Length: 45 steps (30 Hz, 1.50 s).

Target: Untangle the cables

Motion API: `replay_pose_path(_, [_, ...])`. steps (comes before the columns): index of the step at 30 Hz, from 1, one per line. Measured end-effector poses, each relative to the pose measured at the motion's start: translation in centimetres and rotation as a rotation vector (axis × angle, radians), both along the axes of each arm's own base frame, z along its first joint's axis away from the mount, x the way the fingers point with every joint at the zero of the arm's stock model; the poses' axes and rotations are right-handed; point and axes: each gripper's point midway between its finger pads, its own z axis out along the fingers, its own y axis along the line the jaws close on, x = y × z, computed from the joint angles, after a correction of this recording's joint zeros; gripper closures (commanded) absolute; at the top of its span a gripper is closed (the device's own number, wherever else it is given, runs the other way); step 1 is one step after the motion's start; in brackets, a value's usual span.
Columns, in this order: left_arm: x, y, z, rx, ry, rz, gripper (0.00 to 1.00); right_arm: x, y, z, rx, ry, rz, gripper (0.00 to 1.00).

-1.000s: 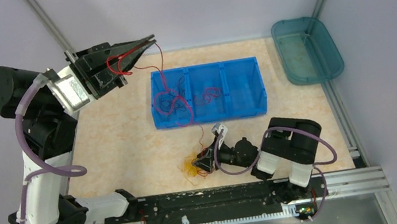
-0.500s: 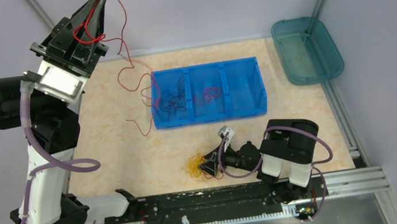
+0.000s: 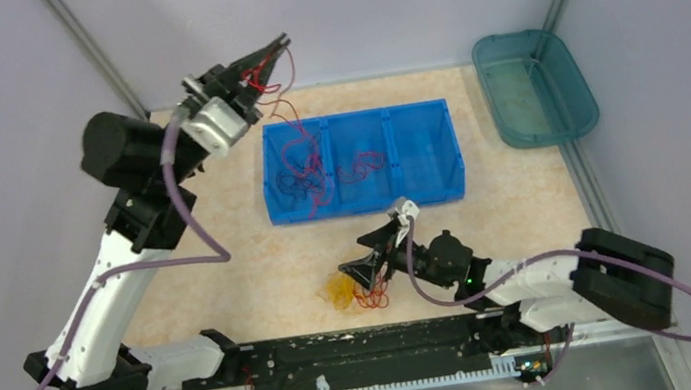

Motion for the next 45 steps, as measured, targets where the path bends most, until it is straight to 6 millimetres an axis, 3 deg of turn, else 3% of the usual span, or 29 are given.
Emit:
replay_pose_path(4, [2.2,-2.3,-4.2,0.045,0.095,-0.027,1.0,0.7,-1.9,2.1,0.004,-0.039,-0.081,0.11])
replay_pose_path(8, [3.9,-3.9,-5.9,0.049,0.142,-0.045,1.0,1.9,-4.8,3.9,0.037,-0.066,-0.219,0.13])
replay_pose_path(11, [5.0,-4.9,-6.7,0.05,0.165,-0.054,1.0,3.0,-7.7,3.5,0.024,-0.059,-0.351,0.14])
replay_pose_path(17, [7.6,-7.2,-9.1,0.069,0.207,-0.06,1.0,3.7,-10.5,3.9,0.015,-0.071,-0.467,0.16])
replay_pose_path(23, [11.3,-10.2,-12.4,0.107,0.245,-0.051,1.0,4.0,-12.2,4.1,0.0,-0.087,-0.526,0.16])
replay_pose_path(28, [14.4,-12.4,-14.9,0.138,0.255,-0.028,1.0,4.1,-12.8,3.0,-0.066,-0.092,-0.547,0.16])
replay_pose_path(34, [17.9,-13.2,-18.2,0.175,0.267,0.024,1.0,4.2,-13.2,2.2,-0.112,-0.098,-0.56,0.16])
replay_pose_path(40, [21.4,-12.5,-21.7,0.226,0.282,0.11,1.0,4.4,-13.9,1.8,-0.138,-0.097,-0.589,0.16])
replay_pose_path(45, [22.6,-11.8,-26.3,0.32,0.33,0.18,1.0,4.6,-14.6,1.2,-0.169,-0.09,-0.621,0.16])
